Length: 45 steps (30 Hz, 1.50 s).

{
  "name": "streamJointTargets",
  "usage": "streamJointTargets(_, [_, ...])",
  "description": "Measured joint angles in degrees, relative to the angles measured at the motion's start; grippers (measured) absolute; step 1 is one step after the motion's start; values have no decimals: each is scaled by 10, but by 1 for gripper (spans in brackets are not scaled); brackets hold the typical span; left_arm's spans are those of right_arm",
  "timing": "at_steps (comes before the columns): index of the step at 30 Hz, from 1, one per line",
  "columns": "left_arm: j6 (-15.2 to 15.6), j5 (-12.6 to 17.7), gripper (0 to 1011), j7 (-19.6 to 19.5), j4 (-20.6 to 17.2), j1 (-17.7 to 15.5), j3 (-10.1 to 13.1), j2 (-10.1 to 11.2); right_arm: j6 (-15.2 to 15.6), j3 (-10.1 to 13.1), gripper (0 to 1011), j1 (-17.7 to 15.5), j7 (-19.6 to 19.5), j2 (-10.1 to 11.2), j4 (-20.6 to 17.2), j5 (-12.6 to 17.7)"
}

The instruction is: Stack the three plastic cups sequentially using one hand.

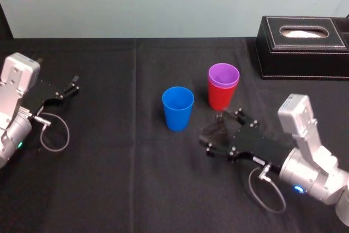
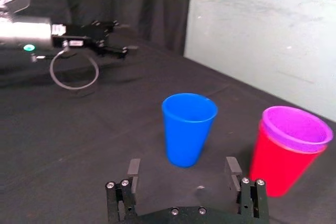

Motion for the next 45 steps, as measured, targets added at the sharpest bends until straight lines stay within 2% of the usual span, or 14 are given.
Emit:
streamJointTargets(11, [0, 0, 1005, 0, 0, 0, 0, 0, 11, -32, 1003, 42, 10, -32, 51, -4])
streamJointTargets(23, [0, 0, 1005, 0, 0, 0, 0, 0, 7, -60, 1003, 106, -7, -94, 122, -14])
streamJointTargets(33, [0, 0, 1005, 0, 0, 0, 0, 0, -4, -65, 1003, 127, -30, -125, 155, -28])
streamJointTargets(45, [0, 0, 1005, 0, 0, 0, 0, 0, -12, -61, 1003, 129, -43, -139, 164, -41])
